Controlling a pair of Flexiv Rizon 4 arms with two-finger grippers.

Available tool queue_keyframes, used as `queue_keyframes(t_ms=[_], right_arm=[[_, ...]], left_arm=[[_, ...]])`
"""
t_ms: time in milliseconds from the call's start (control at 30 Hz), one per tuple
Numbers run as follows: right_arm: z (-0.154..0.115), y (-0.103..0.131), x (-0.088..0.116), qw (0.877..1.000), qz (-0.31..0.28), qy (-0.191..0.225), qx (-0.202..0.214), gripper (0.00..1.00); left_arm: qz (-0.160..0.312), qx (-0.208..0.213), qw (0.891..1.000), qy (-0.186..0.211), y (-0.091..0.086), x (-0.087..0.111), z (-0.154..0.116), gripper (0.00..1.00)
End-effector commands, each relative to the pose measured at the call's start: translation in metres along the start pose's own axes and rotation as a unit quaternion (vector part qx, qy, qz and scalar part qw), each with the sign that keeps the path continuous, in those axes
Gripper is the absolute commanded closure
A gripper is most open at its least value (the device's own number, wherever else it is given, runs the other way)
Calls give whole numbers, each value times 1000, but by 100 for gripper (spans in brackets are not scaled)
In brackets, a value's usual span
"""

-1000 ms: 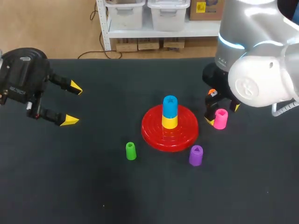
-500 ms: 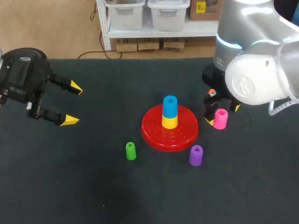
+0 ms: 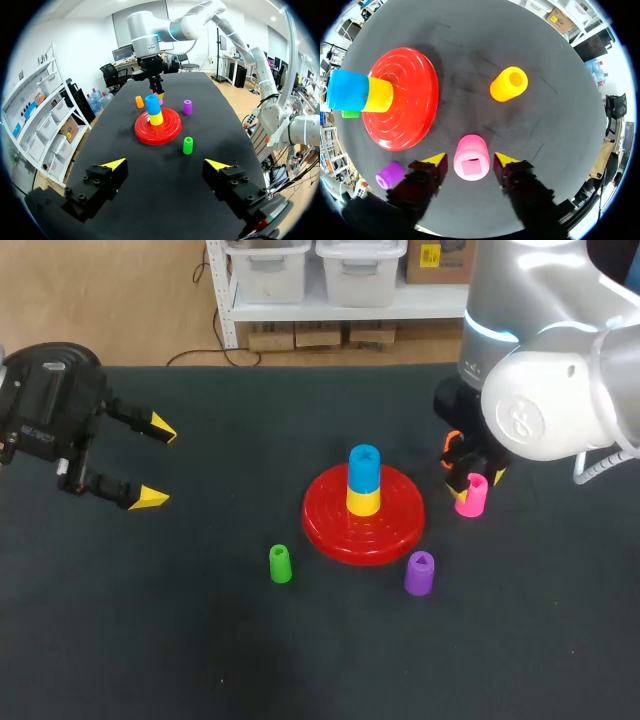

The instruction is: Pick up and stack the cylinders on the red base in this order: pink,purple,orange,green

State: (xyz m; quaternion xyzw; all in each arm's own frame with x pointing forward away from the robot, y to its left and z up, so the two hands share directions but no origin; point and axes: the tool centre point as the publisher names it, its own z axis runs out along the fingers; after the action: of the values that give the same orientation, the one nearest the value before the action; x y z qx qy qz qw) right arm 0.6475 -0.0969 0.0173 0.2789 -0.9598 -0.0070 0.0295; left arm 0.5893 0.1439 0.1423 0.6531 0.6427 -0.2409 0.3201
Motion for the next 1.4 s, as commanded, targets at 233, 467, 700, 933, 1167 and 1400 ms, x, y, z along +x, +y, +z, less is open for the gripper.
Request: queue_keyframes(t_ms=[233, 467, 700, 933, 1167, 1400], right_arm=[[-1, 1, 1, 1000, -2, -1, 2, 100], [-22, -8, 2, 1000, 12, -28, 2, 100], [-92, -17, -6, 998, -4, -62, 24, 100], [-144, 7, -20, 994, -51, -87, 43, 100], [-164, 49, -31, 990, -96, -90, 55, 100], [-162, 76, -39, 986, -142, -75, 50, 100]], left_arm=[[1, 0, 1000, -1, 1, 1, 1, 0], [1, 0, 1000, -1, 1, 1, 1, 0], [1, 0, 1000, -1, 1, 1, 1, 0], [1, 0, 1000, -1, 1, 1, 1, 0], [1, 0, 1000, -1, 1, 1, 1, 0], [1, 0, 1000, -1, 1, 1, 1, 0]])
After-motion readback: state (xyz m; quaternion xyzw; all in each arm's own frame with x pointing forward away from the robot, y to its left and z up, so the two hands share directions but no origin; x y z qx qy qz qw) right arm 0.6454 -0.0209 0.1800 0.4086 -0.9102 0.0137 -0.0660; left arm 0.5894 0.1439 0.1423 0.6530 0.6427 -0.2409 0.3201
